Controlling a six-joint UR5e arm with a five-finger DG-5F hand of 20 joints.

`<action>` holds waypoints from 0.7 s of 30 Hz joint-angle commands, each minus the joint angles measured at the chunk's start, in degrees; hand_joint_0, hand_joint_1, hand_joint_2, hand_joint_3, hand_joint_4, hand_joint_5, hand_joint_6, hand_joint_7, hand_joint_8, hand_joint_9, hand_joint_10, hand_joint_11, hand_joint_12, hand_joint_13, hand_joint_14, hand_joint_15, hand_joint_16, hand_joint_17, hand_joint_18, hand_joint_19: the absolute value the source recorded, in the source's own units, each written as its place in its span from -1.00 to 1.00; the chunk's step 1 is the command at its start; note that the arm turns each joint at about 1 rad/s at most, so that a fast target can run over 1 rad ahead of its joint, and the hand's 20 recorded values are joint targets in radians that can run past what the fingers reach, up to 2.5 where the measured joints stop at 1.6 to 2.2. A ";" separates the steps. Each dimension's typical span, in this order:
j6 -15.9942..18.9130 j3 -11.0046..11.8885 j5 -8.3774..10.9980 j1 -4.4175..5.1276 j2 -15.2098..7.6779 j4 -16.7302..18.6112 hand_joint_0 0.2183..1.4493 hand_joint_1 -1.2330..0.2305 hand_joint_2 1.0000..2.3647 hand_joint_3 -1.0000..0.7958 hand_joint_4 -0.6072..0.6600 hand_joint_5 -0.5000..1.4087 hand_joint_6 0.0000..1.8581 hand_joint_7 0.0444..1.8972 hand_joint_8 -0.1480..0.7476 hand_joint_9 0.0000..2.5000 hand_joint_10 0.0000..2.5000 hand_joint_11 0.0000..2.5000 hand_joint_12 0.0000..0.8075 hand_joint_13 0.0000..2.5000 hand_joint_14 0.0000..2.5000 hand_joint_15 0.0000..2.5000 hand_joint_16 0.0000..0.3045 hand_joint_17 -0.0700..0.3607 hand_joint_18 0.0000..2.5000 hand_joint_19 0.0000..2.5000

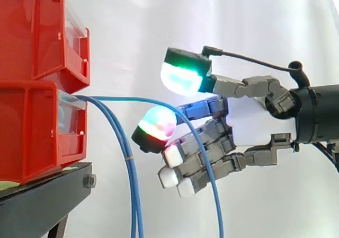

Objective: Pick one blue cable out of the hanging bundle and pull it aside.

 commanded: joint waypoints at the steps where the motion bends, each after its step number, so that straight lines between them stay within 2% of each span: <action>1: -0.41 0.13 0.00 0.00 0.11 0.00 -0.42 0.00 -0.98 -0.14 0.04 -0.63 -0.08 -0.07 0.00 -0.31 -0.99 -0.57 -0.08 -0.45 -0.98 -0.52 -0.68 -0.16 -0.62 -0.47; 2: -0.41 0.13 0.00 0.00 0.11 0.00 -0.44 -0.05 -0.98 -0.06 0.06 -0.63 -0.07 -0.10 0.03 -0.31 -0.99 -0.57 -0.03 -0.44 -0.98 -0.53 -0.65 -0.12 -0.59 -0.49; 5: -0.49 0.13 0.00 0.00 0.11 0.00 -0.42 -0.20 -0.97 0.05 0.07 -0.65 -0.07 -0.16 0.03 -0.34 -0.99 -0.57 -0.01 -0.45 -0.98 -0.52 -0.64 -0.11 -0.58 -0.49; 8: -0.41 0.13 0.00 0.00 0.11 0.00 -0.37 -0.36 -0.97 0.13 0.04 -0.67 -0.05 -0.12 -0.01 -0.38 -0.99 -0.54 -0.04 -0.47 -0.98 -0.53 -0.66 -0.13 -0.58 -0.50; 14: -0.49 0.13 0.00 0.00 0.11 0.00 -0.31 -0.47 -0.96 0.06 -0.06 -0.67 -0.06 -0.22 -0.08 -0.44 -0.99 -0.53 -0.08 -0.54 -0.98 -0.57 -0.68 -0.17 -0.61 -0.55; 21: -0.41 0.13 0.00 0.00 0.19 -0.17 -0.26 -0.56 -0.97 -0.05 -0.08 -0.67 -0.07 -0.30 -0.10 -0.47 -0.99 -0.56 -0.09 -0.55 -0.98 -0.59 -0.69 -0.18 -0.61 -0.57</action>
